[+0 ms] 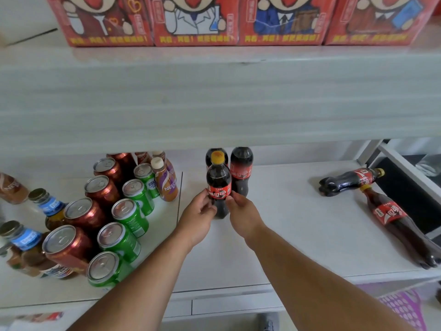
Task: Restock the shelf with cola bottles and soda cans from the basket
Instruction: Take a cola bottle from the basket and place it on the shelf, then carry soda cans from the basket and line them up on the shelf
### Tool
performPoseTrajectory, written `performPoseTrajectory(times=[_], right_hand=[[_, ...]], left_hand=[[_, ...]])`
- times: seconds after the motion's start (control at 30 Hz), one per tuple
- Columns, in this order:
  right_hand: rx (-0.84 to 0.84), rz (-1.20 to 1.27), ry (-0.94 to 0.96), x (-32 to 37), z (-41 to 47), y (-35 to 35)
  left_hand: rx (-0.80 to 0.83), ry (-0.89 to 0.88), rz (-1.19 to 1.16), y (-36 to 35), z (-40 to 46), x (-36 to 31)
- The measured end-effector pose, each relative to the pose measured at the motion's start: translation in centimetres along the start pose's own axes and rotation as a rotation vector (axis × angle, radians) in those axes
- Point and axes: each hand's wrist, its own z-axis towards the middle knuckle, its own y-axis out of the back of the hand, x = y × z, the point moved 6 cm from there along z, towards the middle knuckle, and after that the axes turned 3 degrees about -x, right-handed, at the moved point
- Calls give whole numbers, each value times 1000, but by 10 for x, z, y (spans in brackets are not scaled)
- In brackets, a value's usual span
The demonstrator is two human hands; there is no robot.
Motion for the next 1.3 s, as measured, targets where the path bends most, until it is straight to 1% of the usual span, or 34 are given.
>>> performPoseTrajectory(times=[0.1, 0.23, 0.37, 0.43, 0.5, 0.57, 0.63, 0.7, 0.77, 0.83, 0.9, 1.0, 1.13, 1.3], right_hand=[[-5, -30, -29, -3, -7, 3], [5, -75, -120, -12, -25, 5], [94, -195, -60, -18, -45, -1], [176, -293, 5, -16, -56, -6], [267, -437, 110, -13, -65, -13], [342, -695, 300, -8, -78, -22], [395, -956, 524, -2, -96, -32], [451, -1083, 690, -1, -120, -43], [519, -1119, 804, -3, -148, -55], [593, -1124, 887, -8, -174, -70], [669, -1113, 950, -13, -201, -87], [785, -1107, 1030, -22, -247, -115], [950, -1143, 1136, -31, -320, -156], [1112, -1116, 1290, -44, -428, -208]], left_hand=[[-35, 46, 32, 3, -10, -3], [-77, 95, 75, 9, -26, 2], [-137, 89, 149, 21, -53, 5], [-182, 87, 217, 29, -77, 3], [-240, 72, 316, 37, -105, 2], [-310, 57, 481, 44, -139, 0], [-369, 82, 667, 48, -176, 0], [-400, 157, 833, 51, -215, 3], [-421, 246, 956, 53, -255, 11], [-461, 344, 1024, 56, -295, 23], [-492, 478, 1063, 57, -337, 37], [-549, 633, 1034, 58, -401, 54], [-684, 799, 939, 63, -495, 76], [-844, 991, 809, 67, -624, 109]])
